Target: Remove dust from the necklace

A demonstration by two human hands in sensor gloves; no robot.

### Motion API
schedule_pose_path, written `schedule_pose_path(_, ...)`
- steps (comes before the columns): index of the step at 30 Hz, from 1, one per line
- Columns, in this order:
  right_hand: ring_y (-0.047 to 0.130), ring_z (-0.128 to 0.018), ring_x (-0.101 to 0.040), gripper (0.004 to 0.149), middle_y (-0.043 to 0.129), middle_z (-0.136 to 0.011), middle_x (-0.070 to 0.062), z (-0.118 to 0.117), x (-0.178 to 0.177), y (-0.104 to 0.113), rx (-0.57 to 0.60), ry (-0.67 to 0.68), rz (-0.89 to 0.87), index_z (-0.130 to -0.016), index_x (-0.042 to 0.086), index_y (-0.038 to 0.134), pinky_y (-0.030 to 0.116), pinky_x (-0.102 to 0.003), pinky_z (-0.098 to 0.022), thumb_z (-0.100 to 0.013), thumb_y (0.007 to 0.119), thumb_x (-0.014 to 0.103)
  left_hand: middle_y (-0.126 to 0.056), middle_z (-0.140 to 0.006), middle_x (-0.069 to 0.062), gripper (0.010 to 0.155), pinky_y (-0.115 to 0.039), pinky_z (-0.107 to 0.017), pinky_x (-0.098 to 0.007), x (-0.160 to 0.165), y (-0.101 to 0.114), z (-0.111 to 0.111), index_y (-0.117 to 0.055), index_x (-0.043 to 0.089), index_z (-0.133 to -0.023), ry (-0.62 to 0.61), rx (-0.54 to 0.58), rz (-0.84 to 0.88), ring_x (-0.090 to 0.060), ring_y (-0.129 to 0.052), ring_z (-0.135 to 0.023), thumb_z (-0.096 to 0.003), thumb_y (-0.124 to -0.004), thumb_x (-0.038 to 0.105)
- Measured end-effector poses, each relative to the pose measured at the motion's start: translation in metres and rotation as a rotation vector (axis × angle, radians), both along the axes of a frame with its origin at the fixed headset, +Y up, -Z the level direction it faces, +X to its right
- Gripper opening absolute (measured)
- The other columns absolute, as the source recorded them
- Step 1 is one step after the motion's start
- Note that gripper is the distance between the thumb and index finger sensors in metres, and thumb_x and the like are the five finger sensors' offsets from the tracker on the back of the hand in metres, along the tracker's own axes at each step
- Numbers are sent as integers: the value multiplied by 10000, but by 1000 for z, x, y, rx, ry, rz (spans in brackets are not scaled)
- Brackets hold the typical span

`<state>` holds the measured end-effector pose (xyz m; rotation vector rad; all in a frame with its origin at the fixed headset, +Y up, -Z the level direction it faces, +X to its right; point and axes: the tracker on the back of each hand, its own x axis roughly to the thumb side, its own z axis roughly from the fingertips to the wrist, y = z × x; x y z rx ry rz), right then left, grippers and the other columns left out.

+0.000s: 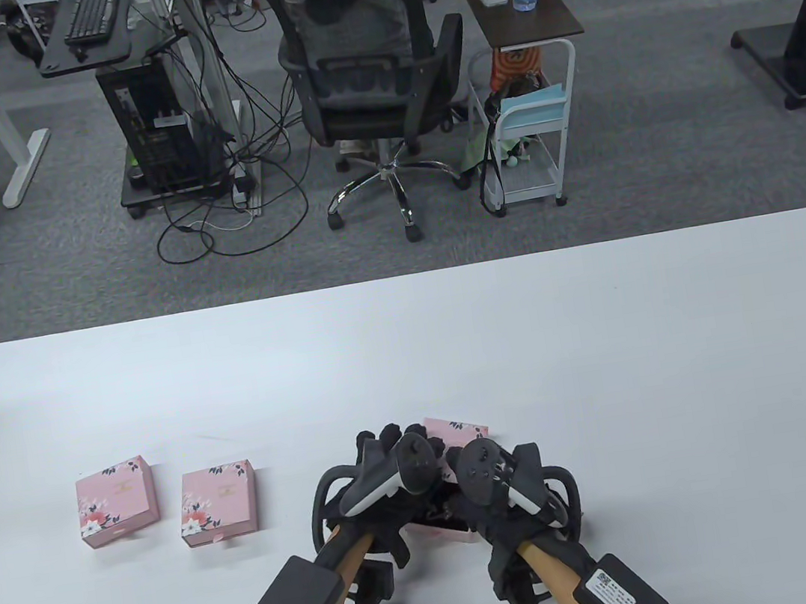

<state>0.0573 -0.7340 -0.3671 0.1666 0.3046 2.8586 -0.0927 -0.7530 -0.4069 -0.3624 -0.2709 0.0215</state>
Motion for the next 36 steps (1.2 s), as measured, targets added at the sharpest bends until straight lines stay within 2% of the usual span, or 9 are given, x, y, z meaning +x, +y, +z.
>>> schedule_pose_path(2,354,-1129,-431,854,373,-1213,-118,0,-1,-4,-26,11,35,-1122,267,321,368,-549,-836,-439,781,494,-256,-1329,198,614,-95,-893,-465,0,-1,1,-310,514,-1164,-9,6,-16,-228,-241,-1278,-566,-446,540)
schedule_pose_path(5,278,-1133,-441,902,289,-1224,-126,0,-2,-8,-54,25,66,-1125,263,274,309,-560,-844,-425,781,523,-328,-1320,197,608,-125,-892,-480,0,0,3,-350,506,-1161,-2,39,-24,-233,-291,-1274,-563,-454,541)
schedule_pose_path(14,131,-1122,-455,940,122,-1217,-132,0,-7,-20,-152,71,196,-1124,249,239,240,-571,-843,-424,822,482,-380,-1310,129,604,-176,-894,-485,6,2,8,-383,462,-1165,-5,81,-67,-243,-381,-1256,-570,-466,519)
schedule_pose_path(18,115,-1124,-442,942,76,-1211,-119,-2,-9,-25,-120,38,228,-1116,257,219,230,-561,-849,-427,828,457,-390,-1302,136,595,-184,-894,-485,5,1,7,-394,465,-1161,1,77,-48,-230,-387,-1256,-572,-470,507)
schedule_pose_path(22,127,-1136,-426,942,116,-1216,-103,-7,-7,-27,-54,-22,216,-1116,266,235,232,-555,-856,-415,830,472,-379,-1298,140,591,-198,-892,-485,2,0,5,-400,465,-1158,8,43,-6,-221,-394,-1253,-574,-485,488)
schedule_pose_path(28,125,-1142,-419,952,93,-1223,-94,-21,1,-29,-58,-140,190,-1119,279,237,228,-555,-860,-401,822,501,-368,-1292,152,586,-201,-890,-479,0,-1,4,-393,480,-1153,11,23,22,-214,-384,-1252,-575,-492,480)
schedule_pose_path(36,180,-1149,-411,856,175,-1226,-90,-26,18,-30,-13,-312,136,-1116,292,270,255,-540,-864,-452,770,495,-367,-1289,160,584,-204,-889,-478,0,-1,5,-394,488,-1150,11,20,24,-212,-376,-1252,-575,-496,476)
